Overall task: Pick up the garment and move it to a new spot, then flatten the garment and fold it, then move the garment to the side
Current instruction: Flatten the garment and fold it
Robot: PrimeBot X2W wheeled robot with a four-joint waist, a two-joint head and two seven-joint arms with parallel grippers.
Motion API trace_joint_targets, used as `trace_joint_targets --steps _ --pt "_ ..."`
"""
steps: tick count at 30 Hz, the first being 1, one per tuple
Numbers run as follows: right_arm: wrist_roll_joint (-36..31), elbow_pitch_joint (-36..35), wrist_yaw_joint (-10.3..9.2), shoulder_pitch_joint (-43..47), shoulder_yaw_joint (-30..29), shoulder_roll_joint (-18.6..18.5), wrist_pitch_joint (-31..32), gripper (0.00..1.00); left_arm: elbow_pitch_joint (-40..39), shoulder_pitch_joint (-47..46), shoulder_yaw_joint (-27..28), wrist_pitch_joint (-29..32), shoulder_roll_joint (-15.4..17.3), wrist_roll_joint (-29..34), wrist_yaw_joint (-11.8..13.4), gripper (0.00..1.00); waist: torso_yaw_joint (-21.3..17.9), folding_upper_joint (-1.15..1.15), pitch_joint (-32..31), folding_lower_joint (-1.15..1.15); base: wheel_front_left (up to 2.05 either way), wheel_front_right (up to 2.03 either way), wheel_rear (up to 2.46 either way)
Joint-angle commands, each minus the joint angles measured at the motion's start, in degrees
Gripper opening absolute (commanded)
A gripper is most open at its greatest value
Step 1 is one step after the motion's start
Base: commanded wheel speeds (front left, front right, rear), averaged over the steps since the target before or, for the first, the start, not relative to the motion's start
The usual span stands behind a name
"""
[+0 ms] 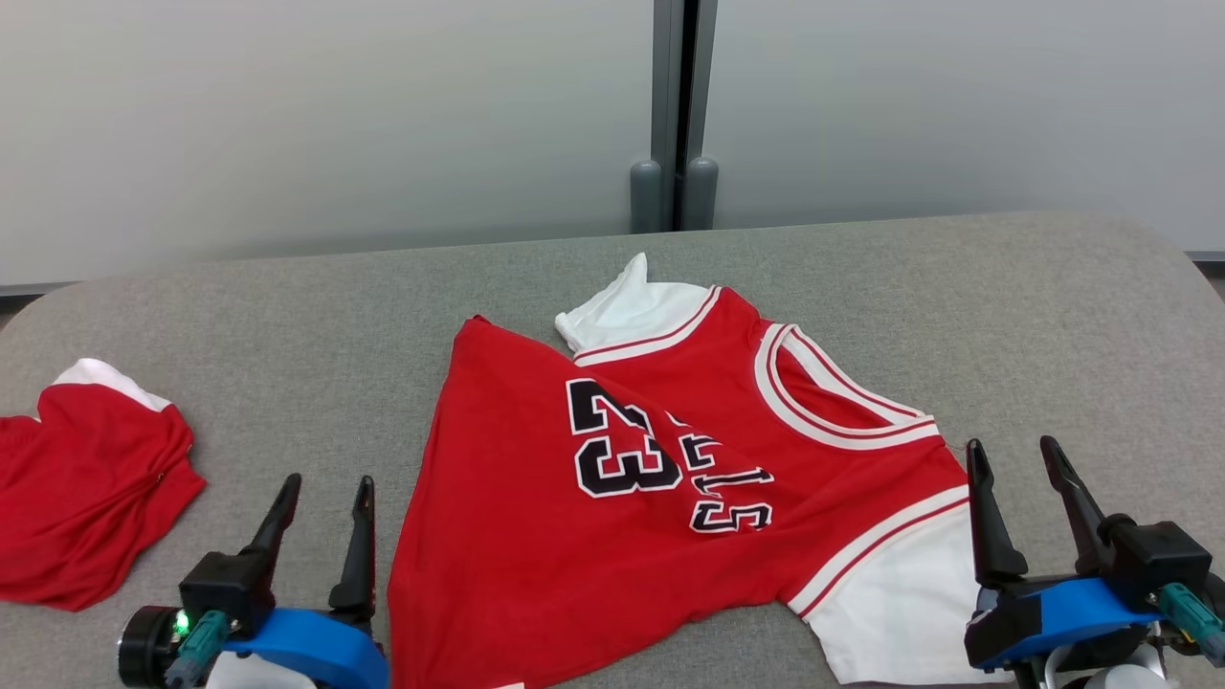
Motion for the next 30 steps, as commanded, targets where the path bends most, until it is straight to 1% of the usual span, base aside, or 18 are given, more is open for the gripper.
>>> trace_joint_targets --steps 1,5,10,16,23,26,27,28,29,30 --pt "-0.15 -0.08 0.01 -0.57 0.03 -0.12 0.07 1.0 1.16 -1.2 -0.87 0.69 -0.39 0.29 -0.61 1.0 -0.05 0.0 0.23 0.0 0.0 0.0 0.0" --pt "0.02 0.12 0.01 -1.06 0.46 -0.12 0.14 1.0 5.99 -4.11 -3.99 2.02 -0.56 0.49 -2.15 1.0 -0.45 0.0 1.06 0.0 0.0 0.0 0.0" --pt "0.15 0.36 0.01 -1.72 0.57 -0.11 -0.04 1.0 12.57 -6.88 -7.42 3.98 -0.71 0.05 -3.22 1.0 -1.15 0.0 2.14 0.0 0.0 0.0 0.0" --pt "0.11 0.56 0.01 -2.31 0.24 -0.11 -0.44 1.0 20.0 -9.32 -11.01 8.14 -0.6 -0.62 -3.63 1.0 -1.96 0.0 3.33 0.0 0.0 0.0 0.0" --pt "0.24 0.89 0.01 -2.81 0.07 -0.12 -0.69 1.0 24.71 -10.23 -14.45 12.19 -0.64 -1.52 -3.8 1.0 -2.39 0.0 3.81 0.0 0.0 0.0 0.0" --pt "0.34 1.06 0.01 -2.93 0.07 -0.12 -0.89 1.0 26.55 -10.42 -16.4 14.95 -0.76 -2.36 -3.84 1.0 -2.49 0.0 3.86 0.0 0.0 0.0 0.0" --pt "0.39 1.09 0.01 -3.0 0.09 -0.12 -0.95 1.0 26.76 -10.56 -16.92 15.29 -0.72 -2.67 -3.85 0.85 -2.52 0.0 3.9 0.0 0.0 0.0 0.0" --pt "0.42 1.09 0.01 -3.09 0.09 -0.12 -0.97 1.0 27.0 -10.78 -17.44 15.75 -0.64 -2.91 -3.85 0.58 -2.55 0.0 3.93 0.0 0.0 0.0 0.0" --pt "0.42 1.08 0.01 -3.19 0.04 -0.12 -1.03 1.0 27.12 -11.04 -18.04 15.94 -0.57 -3.33 -3.86 0.38 -2.54 0.0 3.96 0.0 0.0 0.0 0.0" --pt "0.42 1.08 0.01 -3.27 -0.01 -0.12 -0.98 1.0 27.05 -11.27 -18.46 15.61 -0.46 -3.57 -3.85 0.06 -2.55 0.0 3.99 0.0 0.0 0.0 0.0"
